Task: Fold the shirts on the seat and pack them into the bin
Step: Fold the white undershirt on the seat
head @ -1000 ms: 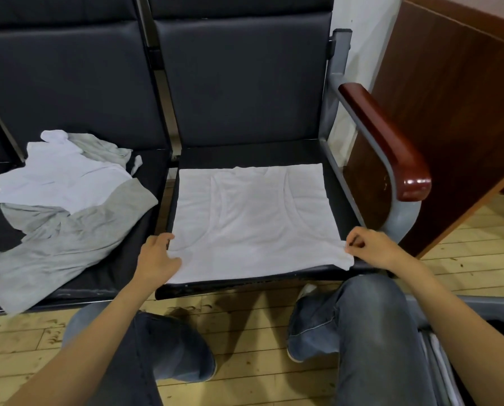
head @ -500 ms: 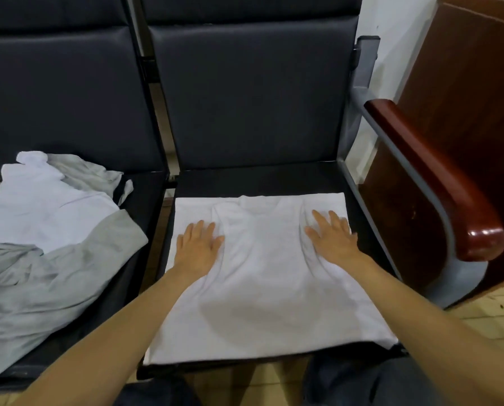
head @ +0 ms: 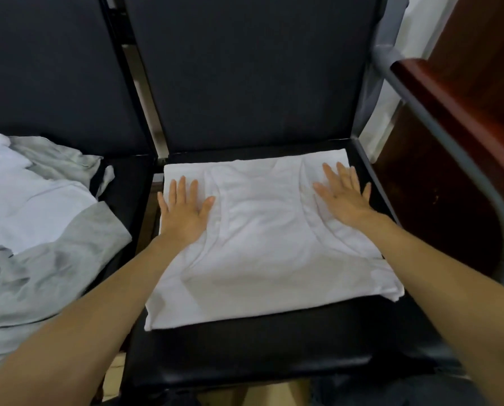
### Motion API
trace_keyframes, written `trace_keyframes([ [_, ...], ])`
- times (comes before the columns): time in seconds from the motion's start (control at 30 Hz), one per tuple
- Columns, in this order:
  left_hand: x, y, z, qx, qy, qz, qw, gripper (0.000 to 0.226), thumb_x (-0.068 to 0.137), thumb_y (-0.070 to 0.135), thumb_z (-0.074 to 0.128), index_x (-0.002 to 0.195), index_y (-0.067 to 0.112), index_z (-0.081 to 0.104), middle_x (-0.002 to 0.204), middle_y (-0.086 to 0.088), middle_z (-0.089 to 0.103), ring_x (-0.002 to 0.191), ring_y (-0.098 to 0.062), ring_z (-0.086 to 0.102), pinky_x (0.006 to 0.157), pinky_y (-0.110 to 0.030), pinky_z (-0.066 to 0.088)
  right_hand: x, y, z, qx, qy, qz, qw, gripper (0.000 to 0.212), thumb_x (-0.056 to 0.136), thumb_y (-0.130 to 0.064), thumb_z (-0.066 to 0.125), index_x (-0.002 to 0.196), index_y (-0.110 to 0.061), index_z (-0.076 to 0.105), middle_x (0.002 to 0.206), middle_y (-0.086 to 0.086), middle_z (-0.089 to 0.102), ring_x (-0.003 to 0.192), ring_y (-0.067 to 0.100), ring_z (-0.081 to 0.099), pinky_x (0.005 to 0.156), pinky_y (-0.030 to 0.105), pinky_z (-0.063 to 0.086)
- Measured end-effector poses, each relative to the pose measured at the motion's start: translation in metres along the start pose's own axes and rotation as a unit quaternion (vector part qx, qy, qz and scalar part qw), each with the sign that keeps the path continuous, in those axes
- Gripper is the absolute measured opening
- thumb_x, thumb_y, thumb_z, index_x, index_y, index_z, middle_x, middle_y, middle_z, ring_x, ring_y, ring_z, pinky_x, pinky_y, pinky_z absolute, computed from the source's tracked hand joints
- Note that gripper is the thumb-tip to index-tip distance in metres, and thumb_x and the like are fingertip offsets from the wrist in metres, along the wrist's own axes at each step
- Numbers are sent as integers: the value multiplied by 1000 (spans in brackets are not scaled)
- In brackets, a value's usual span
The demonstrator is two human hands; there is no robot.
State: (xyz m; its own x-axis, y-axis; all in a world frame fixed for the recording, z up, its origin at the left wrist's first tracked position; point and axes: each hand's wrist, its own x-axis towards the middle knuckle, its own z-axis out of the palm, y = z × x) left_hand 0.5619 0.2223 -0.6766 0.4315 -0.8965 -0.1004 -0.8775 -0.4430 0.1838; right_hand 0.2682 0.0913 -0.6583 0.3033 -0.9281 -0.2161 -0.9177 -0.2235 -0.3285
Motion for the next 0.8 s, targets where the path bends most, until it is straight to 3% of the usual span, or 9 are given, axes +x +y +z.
trace_keyframes([
  [0.07, -29, 15, -2, -54, 76, 81, 992, 66, 99, 51, 28, 146, 6, 29, 156, -19, 16, 145, -34, 8, 118, -46, 1, -24, 1, -8, 114, 96, 3, 989, 57, 98, -42, 45, 148, -19, 28, 155, 10, 22, 144, 28, 16, 115, 41, 16],
  [0.13, -71, 31, 4, -54, 103, 185, 976, 62, 96, 48, 30, 130, 1, 53, 145, -23, 38, 136, -40, 32, 115, -46, 18, -58, 11, -12, 169, 117, 44, 978, 42, 95, -30, 56, 128, -6, 49, 133, 16, 44, 125, 32, 42, 101, 36, 36],
  [0.23, -134, 55, 21, -68, 39, 269, 960, 63, 101, 47, 19, 120, 6, 64, 136, -16, 52, 124, -34, 52, 105, -44, 31, -114, 36, -9, 154, 30, 119, 980, 38, 94, -33, 56, 113, -1, 50, 118, 18, 53, 106, 32, 53, 80, 32, 41],
  [0.3, -165, 76, 28, -86, 9, 296, 951, 62, 102, 46, 15, 128, 11, 59, 141, -10, 48, 127, -28, 49, 110, -37, 28, -147, 50, -8, 143, 17, 154, 978, 46, 94, -35, 55, 120, 2, 47, 125, 21, 50, 115, 35, 48, 87, 35, 40],
  [0.4, -191, 104, 31, -110, -23, 297, 948, 50, 102, 40, 30, 146, 17, 34, 155, -3, 24, 142, -21, 24, 118, -25, 9, -182, 66, -6, 121, 38, 179, 976, 59, 92, -42, 57, 130, 2, 43, 137, 24, 39, 130, 38, 32, 106, 39, 27],
  [0.5, -196, 127, 34, -106, -8, 284, 953, 50, 101, 37, 39, 145, 16, 34, 154, -4, 27, 141, -22, 25, 116, -27, 13, -194, 76, -1, 132, 21, 145, 980, 40, 89, -40, 63, 112, -8, 61, 120, 14, 58, 122, 34, 44, 108, 40, 29],
  [0.6, -188, 142, 37, -122, 15, 265, 956, 34, 99, 30, 46, 126, 12, 55, 135, -6, 50, 124, -26, 45, 103, -31, 30, -197, 74, 2, 229, 69, 73, 968, 13, 89, -25, 66, 86, -13, 64, 86, 1, 63, 100, 27, 59, 99, 41, 38],
  [0.7, -183, 146, 31, -148, 40, 224, 962, 24, 100, 27, 43, 111, 13, 59, 116, -2, 58, 108, -22, 51, 89, -30, 37, -195, 66, -9, 347, 118, 13, 930, 11, 95, -17, 56, 90, -7, 60, 87, 9, 63, 84, 18, 59, 74, 17, 42],
  [0.8, -181, 141, 21, -240, 16, 179, 954, 21, 100, 28, 43, 104, 14, 57, 103, -1, 59, 99, -19, 52, 82, -33, 44, -193, 67, -28, 432, 68, -62, 897, 8, 98, -13, 49, 95, -10, 57, 85, 7, 64, 76, 9, 59, 71, 11, 44],
])
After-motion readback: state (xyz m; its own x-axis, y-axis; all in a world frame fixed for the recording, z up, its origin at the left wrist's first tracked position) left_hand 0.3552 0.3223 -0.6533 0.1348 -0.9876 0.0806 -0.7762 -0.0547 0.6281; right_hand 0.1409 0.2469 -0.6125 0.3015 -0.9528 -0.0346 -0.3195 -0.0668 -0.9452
